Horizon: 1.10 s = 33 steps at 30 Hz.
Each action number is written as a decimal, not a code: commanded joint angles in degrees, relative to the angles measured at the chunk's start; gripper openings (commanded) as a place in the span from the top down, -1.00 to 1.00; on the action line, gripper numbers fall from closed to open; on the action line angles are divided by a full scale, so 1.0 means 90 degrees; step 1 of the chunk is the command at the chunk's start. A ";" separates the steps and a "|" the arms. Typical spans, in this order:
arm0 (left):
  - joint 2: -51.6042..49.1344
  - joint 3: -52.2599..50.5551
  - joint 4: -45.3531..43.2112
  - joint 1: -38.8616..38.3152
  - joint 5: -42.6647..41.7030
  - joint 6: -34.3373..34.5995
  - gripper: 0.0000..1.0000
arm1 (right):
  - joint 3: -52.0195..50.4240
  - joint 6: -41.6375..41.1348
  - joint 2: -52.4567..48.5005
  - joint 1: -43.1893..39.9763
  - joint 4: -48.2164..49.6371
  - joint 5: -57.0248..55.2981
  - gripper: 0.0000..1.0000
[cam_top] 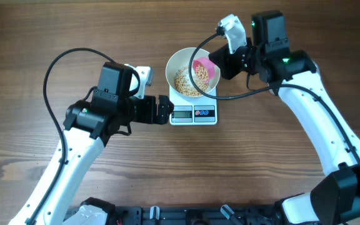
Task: Scoop item into bowl and weigh 150g on scale
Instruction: 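Tip the pink scoop to pour soybeans into the white bowl, then raise the emptied pink scoop and move it right away from the bowl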
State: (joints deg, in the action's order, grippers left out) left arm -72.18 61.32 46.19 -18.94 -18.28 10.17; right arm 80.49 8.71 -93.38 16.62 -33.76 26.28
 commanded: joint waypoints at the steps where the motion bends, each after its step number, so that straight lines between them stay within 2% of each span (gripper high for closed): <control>1: -0.0017 -0.0046 -0.0017 -0.0027 -0.0078 -0.0100 -1.00 | -0.0015 0.0374 0.0141 0.0289 0.0063 -0.0517 0.91; 11: -0.0017 -0.0046 -0.0017 -0.0027 -0.0078 -0.0100 -0.98 | -0.0015 0.0386 0.0138 0.0578 0.0585 -0.0882 0.90; 24: -0.0017 -0.0046 -0.0017 -0.0027 -0.0078 -0.0100 -1.00 | -0.0015 0.1741 0.0138 0.0862 0.0962 -0.1297 0.91; 33: -0.0017 -0.0046 -0.0017 -0.0027 -0.0078 -0.0100 -1.00 | -0.0015 0.2045 0.0141 0.1124 0.1110 -0.1644 0.91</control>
State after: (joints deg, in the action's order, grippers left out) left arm -72.18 61.32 46.19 -18.94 -18.28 10.17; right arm 80.49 25.06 -93.38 26.09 -24.29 14.37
